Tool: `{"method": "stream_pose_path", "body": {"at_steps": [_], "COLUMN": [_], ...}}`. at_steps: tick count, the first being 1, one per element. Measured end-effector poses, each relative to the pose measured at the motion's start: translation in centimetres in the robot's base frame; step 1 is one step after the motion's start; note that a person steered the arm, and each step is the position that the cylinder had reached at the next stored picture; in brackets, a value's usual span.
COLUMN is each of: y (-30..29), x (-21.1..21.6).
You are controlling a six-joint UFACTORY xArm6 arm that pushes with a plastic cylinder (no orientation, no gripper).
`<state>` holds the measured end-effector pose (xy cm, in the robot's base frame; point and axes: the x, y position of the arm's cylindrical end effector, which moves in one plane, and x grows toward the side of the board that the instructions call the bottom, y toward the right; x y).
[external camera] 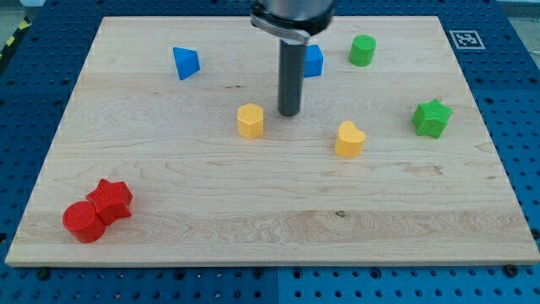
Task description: Slide yellow hexagon towards red star
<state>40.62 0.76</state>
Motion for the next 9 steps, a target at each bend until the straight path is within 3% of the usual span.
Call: {"method": "stream_pose_path", "body": {"at_steps": [1, 6, 9], "y": [-3.3, -0.3, -5.2], "x": [0.5, 5.0, 5.0]}}
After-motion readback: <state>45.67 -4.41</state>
